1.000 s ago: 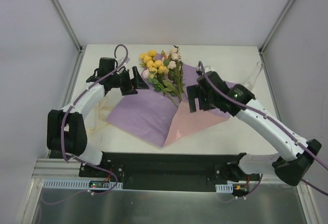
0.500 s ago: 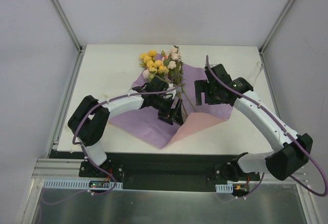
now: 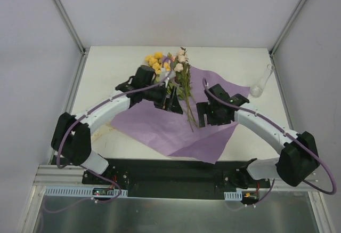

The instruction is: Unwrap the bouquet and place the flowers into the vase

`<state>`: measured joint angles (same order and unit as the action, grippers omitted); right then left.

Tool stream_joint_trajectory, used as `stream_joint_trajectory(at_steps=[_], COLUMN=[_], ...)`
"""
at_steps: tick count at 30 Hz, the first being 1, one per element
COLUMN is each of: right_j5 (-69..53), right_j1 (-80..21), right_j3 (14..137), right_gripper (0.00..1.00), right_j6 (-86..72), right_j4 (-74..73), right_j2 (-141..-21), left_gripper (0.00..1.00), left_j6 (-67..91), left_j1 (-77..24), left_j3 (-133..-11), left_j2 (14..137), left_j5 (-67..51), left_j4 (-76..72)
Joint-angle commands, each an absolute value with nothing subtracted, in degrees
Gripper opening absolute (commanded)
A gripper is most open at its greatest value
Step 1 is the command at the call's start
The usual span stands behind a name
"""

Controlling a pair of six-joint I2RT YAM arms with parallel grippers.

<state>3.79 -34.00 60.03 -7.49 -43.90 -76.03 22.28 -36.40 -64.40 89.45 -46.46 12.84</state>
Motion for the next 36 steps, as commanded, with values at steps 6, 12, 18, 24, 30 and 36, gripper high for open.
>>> stream_joint_trajectory(at_steps=[6, 12, 18, 24, 30, 36], right_j5=[-1.3, 6.39, 6.59, 7.2, 8.0, 5.71], right_j1=[-45.17, -45.18, -39.21, -34.37, -32.61, -32.34], right_j3=[41.51, 43.76, 44.03, 43.51, 41.93, 40.34], right_gripper=[0.59, 0.59, 0.57, 0.57, 0.58, 0.61], right_j6=[-19.5, -17.59, -12.84, -9.32, -7.82, -7.91], right_j4=[-30.88, -33.38, -33.93, -34.71, -36.83, -35.6], right_j2=[-73.22, -68.14, -57.67, -45.89, -42.28, -41.4], left_gripper=[0.77, 0.7, 0.61, 0.44, 0.35, 0.44], left_j6=[28.63, 32.25, 27.96, 25.93, 24.08, 24.96], left_j1=[-21.29, -22.31, -27.85, -32.78, -35.68, -37.18], left_j3=[-63.9, -67.67, -79.25, -94.64, -104.32, -105.65], left_j2=[87.71, 94.39, 102.29, 115.56, 122.87, 125.24], left_j5=[-39.99, -40.08, -29.47, -24.44, -18.29, -15.82], left_j4=[11.16, 10.55, 17.81, 23.55, 28.91, 32.52])
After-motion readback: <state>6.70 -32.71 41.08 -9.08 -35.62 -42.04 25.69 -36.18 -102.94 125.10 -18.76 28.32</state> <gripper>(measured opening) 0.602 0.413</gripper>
